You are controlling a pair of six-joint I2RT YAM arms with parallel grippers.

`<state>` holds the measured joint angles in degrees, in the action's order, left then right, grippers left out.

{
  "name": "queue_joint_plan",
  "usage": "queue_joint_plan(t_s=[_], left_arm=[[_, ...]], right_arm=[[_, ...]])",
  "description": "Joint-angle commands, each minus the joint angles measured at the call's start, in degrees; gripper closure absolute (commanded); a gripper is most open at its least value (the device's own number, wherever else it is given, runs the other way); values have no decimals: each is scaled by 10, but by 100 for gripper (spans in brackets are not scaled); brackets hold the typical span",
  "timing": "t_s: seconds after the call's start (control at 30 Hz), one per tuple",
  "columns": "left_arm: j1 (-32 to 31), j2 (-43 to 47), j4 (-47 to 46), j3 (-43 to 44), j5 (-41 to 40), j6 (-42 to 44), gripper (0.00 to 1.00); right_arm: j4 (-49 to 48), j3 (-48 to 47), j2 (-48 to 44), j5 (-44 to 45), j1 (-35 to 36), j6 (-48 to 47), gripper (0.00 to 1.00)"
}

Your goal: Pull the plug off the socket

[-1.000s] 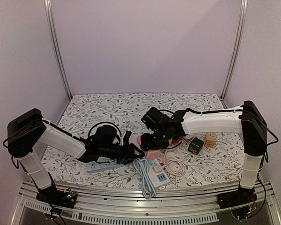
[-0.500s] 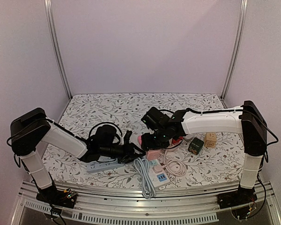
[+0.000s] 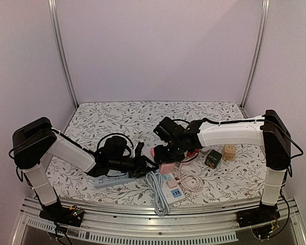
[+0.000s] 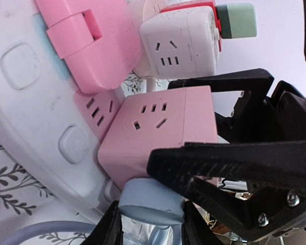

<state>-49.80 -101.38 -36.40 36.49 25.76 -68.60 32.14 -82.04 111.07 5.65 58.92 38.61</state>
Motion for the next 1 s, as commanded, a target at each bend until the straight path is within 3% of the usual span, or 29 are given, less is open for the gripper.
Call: queue_joint_plan(t_s=[0.0, 0.53, 0.97], left_arm=[[18, -23, 0, 5, -12, 1, 80], [32, 12, 38, -9, -6, 56, 90], [26, 31, 30, -28, -34, 54, 93]], right_arm=[[-41, 1, -8, -32, 22, 13, 93], [-60, 8, -28, -19, 28, -54, 93], [16, -9, -14, 102, 28, 59, 100]])
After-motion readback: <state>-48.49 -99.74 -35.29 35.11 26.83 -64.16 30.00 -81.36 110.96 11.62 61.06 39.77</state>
